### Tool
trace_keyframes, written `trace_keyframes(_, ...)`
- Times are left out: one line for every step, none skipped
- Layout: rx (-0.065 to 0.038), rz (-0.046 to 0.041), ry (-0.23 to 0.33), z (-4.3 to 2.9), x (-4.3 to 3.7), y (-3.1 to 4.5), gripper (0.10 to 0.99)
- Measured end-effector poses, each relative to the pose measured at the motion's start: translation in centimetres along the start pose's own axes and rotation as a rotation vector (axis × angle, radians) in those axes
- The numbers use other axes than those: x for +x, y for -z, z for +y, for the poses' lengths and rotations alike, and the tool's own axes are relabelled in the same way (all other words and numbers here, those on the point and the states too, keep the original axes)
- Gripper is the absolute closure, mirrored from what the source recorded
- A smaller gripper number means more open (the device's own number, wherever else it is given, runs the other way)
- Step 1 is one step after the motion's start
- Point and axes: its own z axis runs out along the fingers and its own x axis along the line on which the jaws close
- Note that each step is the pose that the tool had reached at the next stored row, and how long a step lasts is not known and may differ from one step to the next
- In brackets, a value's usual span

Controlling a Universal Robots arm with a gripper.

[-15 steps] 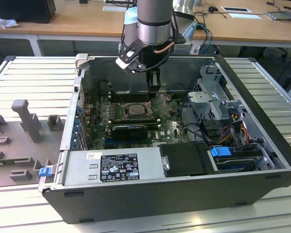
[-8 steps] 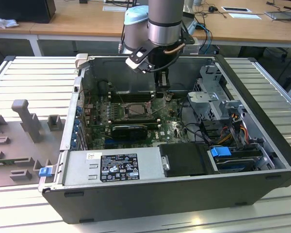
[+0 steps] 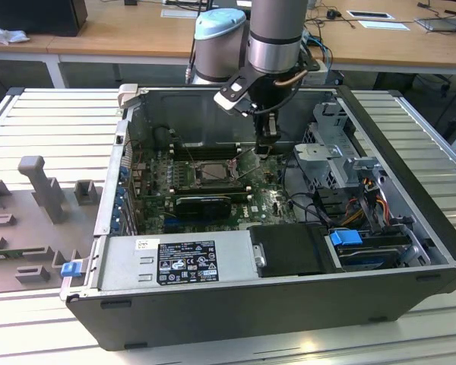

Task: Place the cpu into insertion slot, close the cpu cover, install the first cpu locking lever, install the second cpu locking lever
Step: 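Close the cpu cover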

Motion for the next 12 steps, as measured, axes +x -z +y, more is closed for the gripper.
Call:
trace_keyframes(0.000, 0.0014, 0.023, 0.12, 0.00, -0.05, 0.980)
trace_keyframes(0.000, 0.0034, 0.055, 0.27, 0.01, -0.11, 0.980)
trace_keyframes(0.001, 0.0037, 0.065, 0.49, 0.04, -0.16, 0.980)
trace_keyframes(0.001, 0.0037, 0.065, 0.60, 0.07, -0.19, 0.980)
trace_keyframes(0.003, 0.0039, 0.066, 0.82, 0.12, -0.26, 0.980)
trace_keyframes(0.006, 0.0030, 0.066, 1.33, 0.22, -0.38, 0.980)
trace_keyframes(0.007, 0.0025, 0.065, 1.53, 0.25, -0.43, 0.980)
trace_keyframes(0.008, 0.0020, 0.066, 1.73, 0.28, -0.50, 0.980)
trace_keyframes(0.010, 0.0017, 0.066, 1.85, 0.31, -0.66, 0.980)
trace_keyframes(0.011, 0.0017, 0.066, 1.87, 0.34, -0.85, 0.980)
trace_keyframes(0.017, 0.0018, 0.066, 1.90, 0.42, -1.29, 0.980)
trace_keyframes(0.030, 0.0021, 0.066, 1.90, 0.42, -1.45, 0.980)
